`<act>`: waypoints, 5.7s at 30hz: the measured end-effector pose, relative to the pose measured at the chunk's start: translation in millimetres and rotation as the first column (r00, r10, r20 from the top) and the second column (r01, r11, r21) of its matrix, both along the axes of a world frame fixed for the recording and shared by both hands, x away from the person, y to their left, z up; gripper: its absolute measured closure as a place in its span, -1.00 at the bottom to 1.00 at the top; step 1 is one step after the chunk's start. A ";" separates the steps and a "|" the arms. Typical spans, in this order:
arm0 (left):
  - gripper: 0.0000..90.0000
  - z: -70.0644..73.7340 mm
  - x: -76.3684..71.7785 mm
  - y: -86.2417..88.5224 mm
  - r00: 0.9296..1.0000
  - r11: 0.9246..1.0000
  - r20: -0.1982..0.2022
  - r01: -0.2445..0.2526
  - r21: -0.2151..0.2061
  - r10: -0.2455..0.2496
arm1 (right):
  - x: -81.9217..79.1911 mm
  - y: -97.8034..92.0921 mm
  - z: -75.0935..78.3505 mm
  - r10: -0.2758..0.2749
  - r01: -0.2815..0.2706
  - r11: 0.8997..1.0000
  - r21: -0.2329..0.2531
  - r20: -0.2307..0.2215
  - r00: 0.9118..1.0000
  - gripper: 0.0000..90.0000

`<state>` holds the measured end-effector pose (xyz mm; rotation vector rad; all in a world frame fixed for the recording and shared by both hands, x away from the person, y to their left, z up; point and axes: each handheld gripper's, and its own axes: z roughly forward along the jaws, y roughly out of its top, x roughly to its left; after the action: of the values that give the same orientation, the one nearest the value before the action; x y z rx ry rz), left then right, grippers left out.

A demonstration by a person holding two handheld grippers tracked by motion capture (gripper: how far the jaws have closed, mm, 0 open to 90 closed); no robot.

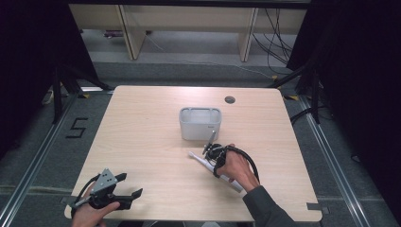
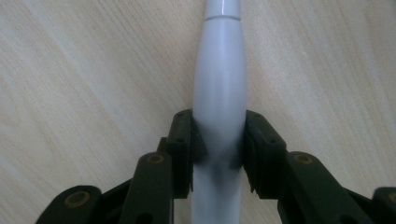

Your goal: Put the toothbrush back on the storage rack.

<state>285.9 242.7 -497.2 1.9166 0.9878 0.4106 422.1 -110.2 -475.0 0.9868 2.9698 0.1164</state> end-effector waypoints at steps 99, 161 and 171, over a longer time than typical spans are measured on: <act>-0.67 0.6 1.1 2.3 1.000 1.000 0.005 -0.005 0.007 0.005 | 86.4 -45.3 114.9 -0.557 -0.065 0.620 0.782 0.496 0.666 0.48; -0.67 -1.6 1.3 0.1 1.000 1.000 -0.007 0.001 0.005 -0.001 | 92.3 -50.5 54.8 -0.568 0.002 0.632 0.775 0.462 0.681 0.48; -0.67 -1.5 1.5 0.4 1.000 1.000 -0.008 0.004 0.012 -0.004 | 88.8 -45.2 56.6 -0.558 -0.008 0.652 0.758 0.486 0.673 0.48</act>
<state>287.4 243.1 -498.7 1.9321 0.9886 0.4071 511.0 -155.4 -418.3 1.1141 1.9689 1.3947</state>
